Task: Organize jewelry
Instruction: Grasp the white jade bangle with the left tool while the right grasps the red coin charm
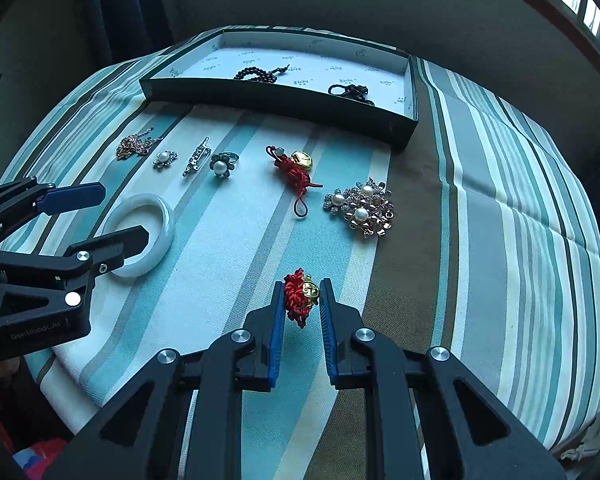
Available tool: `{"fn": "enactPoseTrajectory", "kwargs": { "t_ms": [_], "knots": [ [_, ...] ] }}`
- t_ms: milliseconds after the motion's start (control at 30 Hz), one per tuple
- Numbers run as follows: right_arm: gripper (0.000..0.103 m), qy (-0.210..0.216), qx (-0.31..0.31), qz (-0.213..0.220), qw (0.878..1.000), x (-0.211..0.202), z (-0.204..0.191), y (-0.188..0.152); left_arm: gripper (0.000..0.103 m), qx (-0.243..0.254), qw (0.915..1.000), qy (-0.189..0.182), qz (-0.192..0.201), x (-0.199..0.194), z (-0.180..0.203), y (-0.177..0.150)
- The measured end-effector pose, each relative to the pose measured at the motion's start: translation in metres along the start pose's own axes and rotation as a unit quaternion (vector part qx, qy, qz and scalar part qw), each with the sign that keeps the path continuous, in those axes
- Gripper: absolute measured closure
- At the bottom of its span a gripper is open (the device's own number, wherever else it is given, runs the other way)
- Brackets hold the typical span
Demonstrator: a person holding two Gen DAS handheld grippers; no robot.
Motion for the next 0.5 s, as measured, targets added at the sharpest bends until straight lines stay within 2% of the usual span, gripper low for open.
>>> {"fn": "enactPoseTrajectory", "kwargs": {
  "t_ms": [167, 500],
  "knots": [
    [0.086, 0.011, 0.006, -0.004, 1.000, 0.003, 0.001, -0.001, 0.032, 0.007, 0.9999, 0.011, -0.011, 0.014, 0.003, 0.000],
    [0.086, 0.017, 0.010, -0.006, 1.000, 0.005, 0.001, -0.001, 0.032, 0.018, 0.9994, 0.019, -0.020, 0.021, -0.002, -0.006]
  ]
}}
Point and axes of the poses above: each gripper's, at about its wrist camera, not at the fingertips, and x roughly the way its jaws point, z to its right, y to its top, the point moved 7 cm from there along x, roughly the way its jaws point, and after that the axes turned 7 degrees about -z, right-handed, at the moved point
